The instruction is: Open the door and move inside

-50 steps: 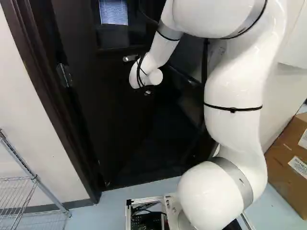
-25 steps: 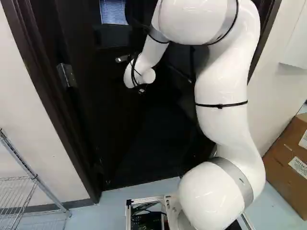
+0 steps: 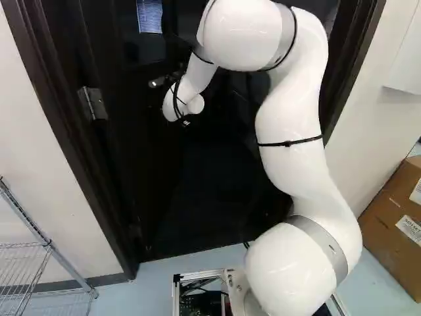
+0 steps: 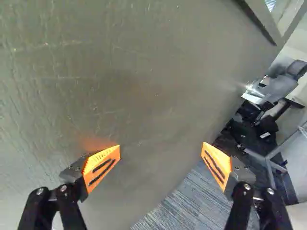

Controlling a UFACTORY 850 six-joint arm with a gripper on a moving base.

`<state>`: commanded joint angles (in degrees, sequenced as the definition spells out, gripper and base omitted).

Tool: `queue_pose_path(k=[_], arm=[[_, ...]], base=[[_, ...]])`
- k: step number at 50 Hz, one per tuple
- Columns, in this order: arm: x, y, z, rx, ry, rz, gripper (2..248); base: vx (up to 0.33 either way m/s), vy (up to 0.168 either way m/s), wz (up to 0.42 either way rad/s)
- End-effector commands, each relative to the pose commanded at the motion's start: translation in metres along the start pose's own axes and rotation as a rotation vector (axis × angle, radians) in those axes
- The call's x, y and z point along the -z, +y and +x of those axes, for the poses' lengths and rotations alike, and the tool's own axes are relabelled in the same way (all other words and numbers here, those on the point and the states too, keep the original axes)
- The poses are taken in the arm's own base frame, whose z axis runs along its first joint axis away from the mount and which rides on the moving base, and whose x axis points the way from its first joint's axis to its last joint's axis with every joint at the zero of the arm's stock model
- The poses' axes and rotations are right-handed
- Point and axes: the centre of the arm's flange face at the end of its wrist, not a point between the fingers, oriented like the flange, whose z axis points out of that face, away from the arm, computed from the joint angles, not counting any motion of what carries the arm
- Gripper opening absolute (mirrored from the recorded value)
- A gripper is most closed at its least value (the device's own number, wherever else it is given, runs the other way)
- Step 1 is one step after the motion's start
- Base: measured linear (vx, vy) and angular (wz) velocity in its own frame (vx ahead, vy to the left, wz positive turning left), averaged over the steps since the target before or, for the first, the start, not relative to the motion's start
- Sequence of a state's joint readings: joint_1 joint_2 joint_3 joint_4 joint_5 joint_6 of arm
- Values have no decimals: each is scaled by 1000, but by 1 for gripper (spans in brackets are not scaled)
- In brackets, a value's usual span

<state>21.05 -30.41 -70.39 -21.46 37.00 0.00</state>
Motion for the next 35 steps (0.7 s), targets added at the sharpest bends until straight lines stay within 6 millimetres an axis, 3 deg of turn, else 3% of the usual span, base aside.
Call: queue_pose_path(k=[35], arm=[[-41,-48,16,114,44,129,247]], base=[[0,0,0]])
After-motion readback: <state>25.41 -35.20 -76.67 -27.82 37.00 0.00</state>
